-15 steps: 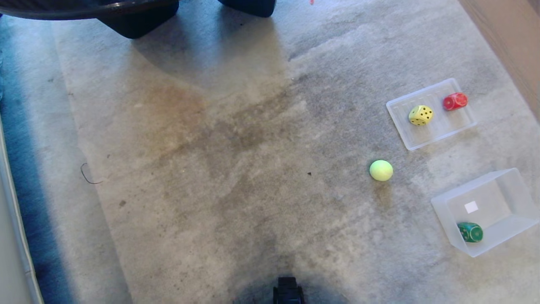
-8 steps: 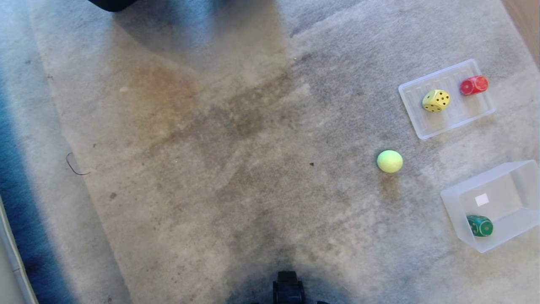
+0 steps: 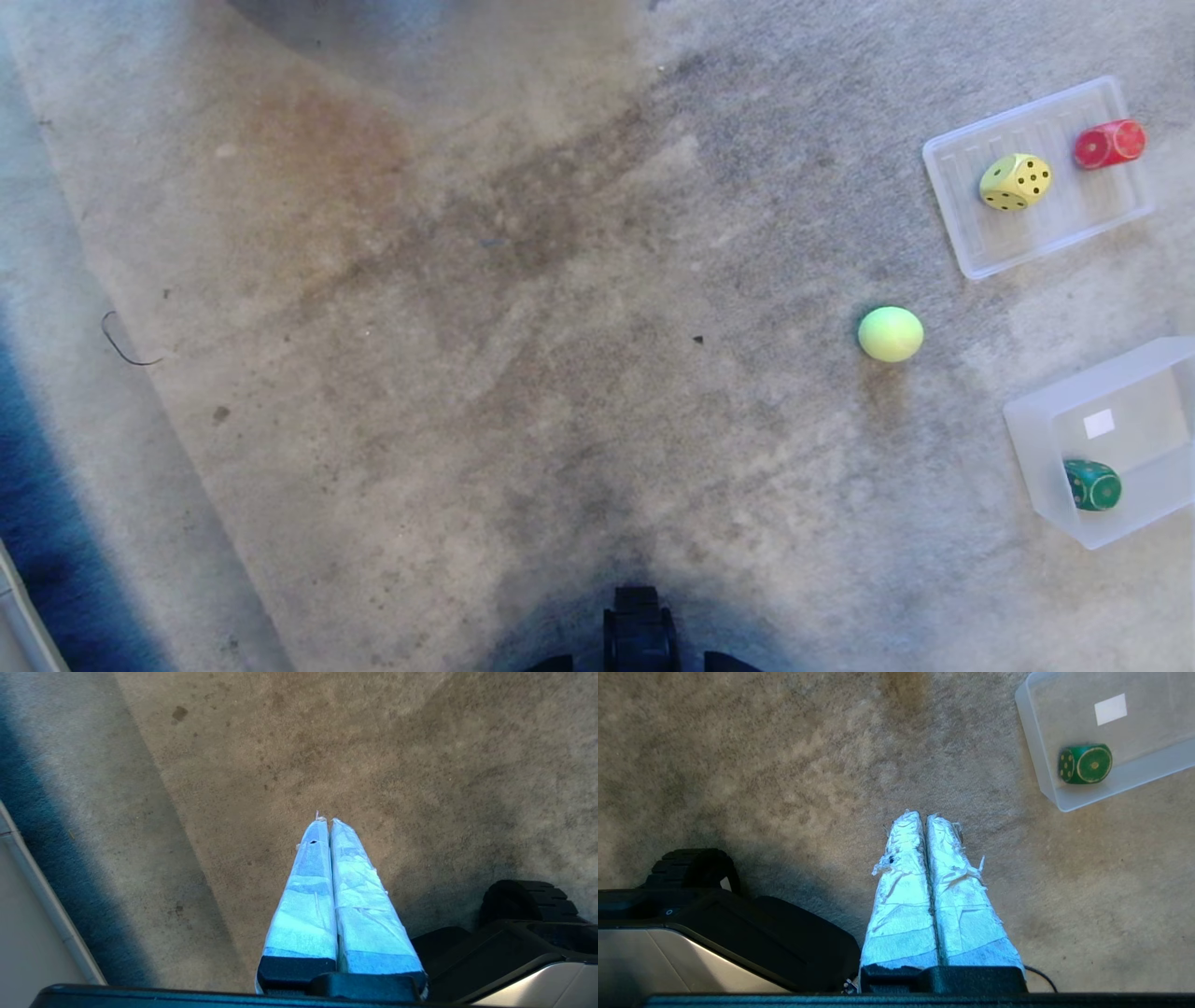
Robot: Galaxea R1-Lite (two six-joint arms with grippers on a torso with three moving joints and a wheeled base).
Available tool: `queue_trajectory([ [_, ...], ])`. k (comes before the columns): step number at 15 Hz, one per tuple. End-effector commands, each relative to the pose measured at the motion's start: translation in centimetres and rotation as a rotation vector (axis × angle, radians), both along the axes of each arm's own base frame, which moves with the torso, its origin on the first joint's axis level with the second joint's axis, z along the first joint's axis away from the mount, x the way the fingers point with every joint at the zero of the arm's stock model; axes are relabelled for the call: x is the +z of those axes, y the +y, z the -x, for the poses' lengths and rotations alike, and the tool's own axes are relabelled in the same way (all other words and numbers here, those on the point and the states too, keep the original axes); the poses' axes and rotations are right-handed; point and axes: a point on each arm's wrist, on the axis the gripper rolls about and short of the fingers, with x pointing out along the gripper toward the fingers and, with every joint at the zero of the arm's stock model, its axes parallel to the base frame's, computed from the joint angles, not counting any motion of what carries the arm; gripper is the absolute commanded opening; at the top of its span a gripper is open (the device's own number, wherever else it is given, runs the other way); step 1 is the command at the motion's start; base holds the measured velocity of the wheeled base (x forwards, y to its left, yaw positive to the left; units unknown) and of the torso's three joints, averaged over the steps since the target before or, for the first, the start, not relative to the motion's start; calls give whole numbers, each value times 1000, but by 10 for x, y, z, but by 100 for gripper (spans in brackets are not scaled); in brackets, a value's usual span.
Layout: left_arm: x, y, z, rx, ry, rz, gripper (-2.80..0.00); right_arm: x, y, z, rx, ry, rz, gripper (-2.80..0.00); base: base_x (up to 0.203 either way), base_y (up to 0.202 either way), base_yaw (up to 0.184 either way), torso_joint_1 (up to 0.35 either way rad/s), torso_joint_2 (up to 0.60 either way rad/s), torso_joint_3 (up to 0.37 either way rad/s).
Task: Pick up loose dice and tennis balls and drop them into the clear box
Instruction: Pick up the ball on the floor
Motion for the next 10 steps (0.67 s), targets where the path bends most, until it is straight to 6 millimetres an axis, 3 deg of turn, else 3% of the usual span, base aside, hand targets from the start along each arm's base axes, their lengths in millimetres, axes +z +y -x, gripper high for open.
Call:
queue_trajectory([
  [1,0,0,0,-3,1,-3,-280,0,0,0,1,0,-1,-280,0,0,0,3,-2,-193],
  [10,0,0,0,10,3,64,-280,0,0,0,11,0,61,-280,0,0,0,1,0,-31],
])
